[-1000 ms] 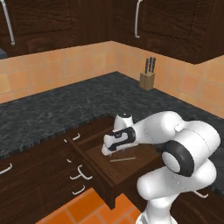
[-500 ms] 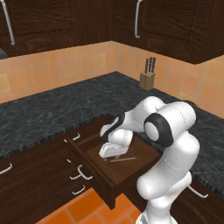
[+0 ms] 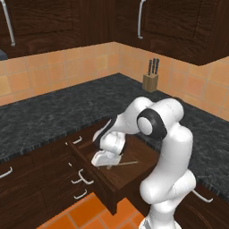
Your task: Take a straw from the drawer in front and place it inside the glass cup on the dining counter.
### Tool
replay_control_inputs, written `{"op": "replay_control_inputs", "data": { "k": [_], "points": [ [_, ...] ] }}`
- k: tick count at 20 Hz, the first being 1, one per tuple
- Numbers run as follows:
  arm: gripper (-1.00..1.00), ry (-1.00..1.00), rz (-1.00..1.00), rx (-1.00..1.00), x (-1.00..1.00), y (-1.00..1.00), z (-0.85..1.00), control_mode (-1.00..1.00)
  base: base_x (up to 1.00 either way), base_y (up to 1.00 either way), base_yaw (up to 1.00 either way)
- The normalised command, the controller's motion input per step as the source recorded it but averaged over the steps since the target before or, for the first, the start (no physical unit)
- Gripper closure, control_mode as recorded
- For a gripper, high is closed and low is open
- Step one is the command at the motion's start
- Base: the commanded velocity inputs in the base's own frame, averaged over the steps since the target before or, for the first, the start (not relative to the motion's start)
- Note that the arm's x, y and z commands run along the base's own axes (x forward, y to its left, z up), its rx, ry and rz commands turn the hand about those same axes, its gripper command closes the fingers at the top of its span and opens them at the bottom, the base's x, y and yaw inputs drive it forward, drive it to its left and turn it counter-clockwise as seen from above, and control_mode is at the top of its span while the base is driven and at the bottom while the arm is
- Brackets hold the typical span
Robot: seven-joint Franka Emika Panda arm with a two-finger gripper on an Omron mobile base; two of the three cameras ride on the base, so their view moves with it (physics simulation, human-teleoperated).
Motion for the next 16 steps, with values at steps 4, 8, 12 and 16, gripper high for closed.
{"op": "replay_control_inputs", "data": {
  "k": [4, 8, 12, 16],
  "points": [
    [-1.00, 0.08, 0.02, 0.08, 0.00, 0.70, -0.17, -1.00, 0.00, 0.00, 0.00],
    [-1.00, 0.08, 0.02, 0.05, -0.08, 0.94, -0.04, -1.00, 0.00, 0.00, 0.00],
    [-1.00, 0.04, 0.04, 0.00, -0.22, 1.00, 0.00, -1.00, 0.00, 0.00, 0.00],
    [-1.00, -0.02, 0.00, -0.07, -0.07, 0.14, 0.23, -1.00, 0.00, 0.00, 0.00]
  ]
}}
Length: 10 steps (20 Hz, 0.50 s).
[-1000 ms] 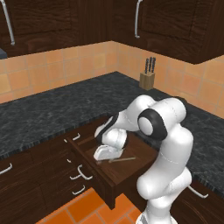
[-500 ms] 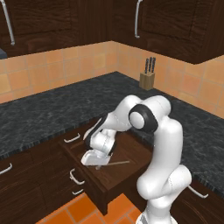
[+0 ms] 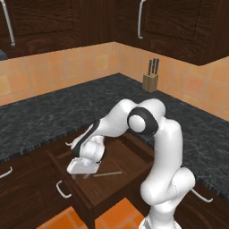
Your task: Take a straw from the drawer in front and place it inside the glass cup on the dining counter.
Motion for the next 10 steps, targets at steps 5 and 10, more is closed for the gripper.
{"op": "replay_control_inputs", "data": {
  "k": [5, 10],
  "points": [
    [-1.00, -0.09, 0.00, -0.22, 0.04, -0.71, 0.11, -1.00, 0.00, 0.00, 0.00],
    [-1.00, -0.14, 0.10, -0.16, 0.18, -0.37, 0.00, -1.00, 0.00, 0.00, 0.00]
  ]
}}
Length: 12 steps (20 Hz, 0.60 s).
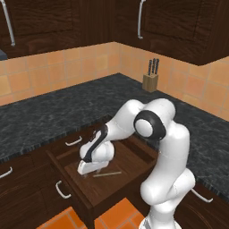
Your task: Take a straw from the drawer in front and place it inside the glass cup on the dining counter.
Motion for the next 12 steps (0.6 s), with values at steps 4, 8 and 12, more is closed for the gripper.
{"op": "replay_control_inputs", "data": {
  "k": [4, 8, 12],
  "points": [
    [-1.00, -0.08, 0.23, -0.09, 0.03, -0.12, 0.00, -1.00, 0.00, 0.00, 0.00],
    [-1.00, -0.02, 0.32, -0.07, 0.09, -0.15, 0.00, -1.00, 0.00, 0.00, 0.00],
    [-1.00, -0.01, 0.23, -0.09, 0.44, -0.17, -0.04, -1.00, 0.00, 0.00, 0.00]
  ]
}}
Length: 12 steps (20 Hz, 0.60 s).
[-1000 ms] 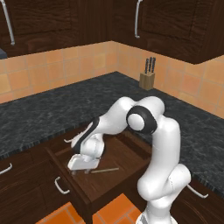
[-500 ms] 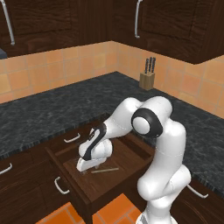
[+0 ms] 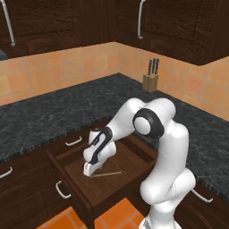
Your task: Take a straw from the drawer in front and place it inside the glass cup on the dining counter.
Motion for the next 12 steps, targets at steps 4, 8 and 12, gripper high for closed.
{"op": "replay_control_inputs", "data": {
  "k": [4, 8, 12],
  "points": [
    [-1.00, -0.02, 0.18, -0.10, 0.18, -0.03, -0.24, -1.00, 0.00, 0.00, 0.00],
    [-1.00, -0.01, 0.15, -0.07, 0.02, 0.00, -0.35, -1.00, 0.00, 0.00, 0.00],
    [-1.00, -0.03, 0.11, -0.04, 0.13, -0.08, -0.33, -1.00, 0.00, 0.00, 0.00]
  ]
}}
